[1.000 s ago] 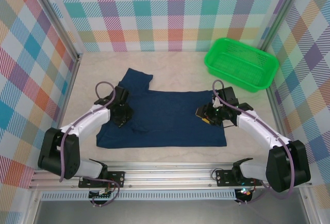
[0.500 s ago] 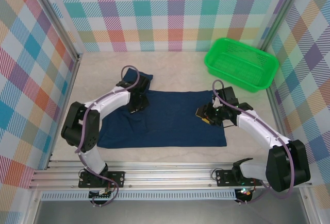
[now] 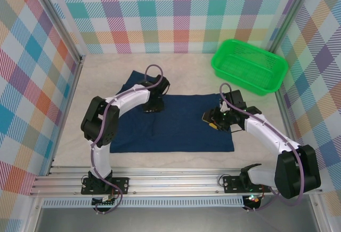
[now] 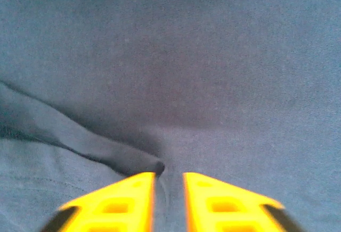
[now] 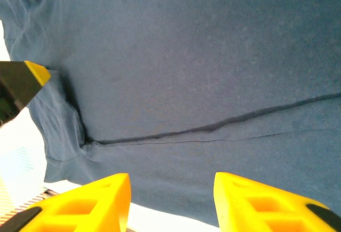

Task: Fold and stack the t-shirts

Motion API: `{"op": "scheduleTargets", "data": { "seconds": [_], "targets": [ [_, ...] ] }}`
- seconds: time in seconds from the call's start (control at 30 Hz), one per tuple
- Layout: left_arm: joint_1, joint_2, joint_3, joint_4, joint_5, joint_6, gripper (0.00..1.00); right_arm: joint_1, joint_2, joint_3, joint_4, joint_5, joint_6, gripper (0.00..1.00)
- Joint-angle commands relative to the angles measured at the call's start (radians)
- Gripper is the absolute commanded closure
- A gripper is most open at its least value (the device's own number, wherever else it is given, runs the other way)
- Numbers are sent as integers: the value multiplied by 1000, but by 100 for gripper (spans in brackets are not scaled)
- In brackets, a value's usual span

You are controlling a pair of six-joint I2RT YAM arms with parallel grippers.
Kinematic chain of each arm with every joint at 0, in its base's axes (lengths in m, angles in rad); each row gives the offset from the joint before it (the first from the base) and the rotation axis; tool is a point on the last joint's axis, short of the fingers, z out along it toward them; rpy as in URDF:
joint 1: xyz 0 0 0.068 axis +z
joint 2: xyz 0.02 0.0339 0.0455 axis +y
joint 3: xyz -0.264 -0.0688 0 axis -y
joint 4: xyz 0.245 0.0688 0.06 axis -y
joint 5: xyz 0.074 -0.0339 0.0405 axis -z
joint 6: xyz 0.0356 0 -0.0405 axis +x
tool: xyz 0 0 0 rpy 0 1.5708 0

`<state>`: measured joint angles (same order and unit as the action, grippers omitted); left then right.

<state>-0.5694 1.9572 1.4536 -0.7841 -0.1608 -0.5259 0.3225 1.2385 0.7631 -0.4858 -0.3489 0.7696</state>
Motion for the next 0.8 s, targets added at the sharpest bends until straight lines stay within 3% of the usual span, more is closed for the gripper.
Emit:
{"op": "scheduleTargets", "data": {
  "seconds": [0.0, 0.2, 0.27, 0.43, 0.57, 0.77],
  "targets": [
    [-9, -22, 33, -78, -90, 2, 46, 8, 9, 15, -37, 15, -3, 53],
    [2, -190, 1, -215, -170, -129, 45, 4, -24, 19, -94, 108, 12, 54],
    [35, -273, -89, -244, -136, -204, 48, 3, -32, 12, -122, 150, 32, 56],
    [171, -488, -389, -236, -1, -371, 67, -8, -21, -9, -203, 237, 83, 64],
    [336, -596, -592, -210, 85, -453, 84, -42, 21, -31, -237, 245, 120, 70],
    [475, -579, -702, -87, 84, -425, 88, -64, 70, -57, -216, 244, 133, 71]
  ]
}}
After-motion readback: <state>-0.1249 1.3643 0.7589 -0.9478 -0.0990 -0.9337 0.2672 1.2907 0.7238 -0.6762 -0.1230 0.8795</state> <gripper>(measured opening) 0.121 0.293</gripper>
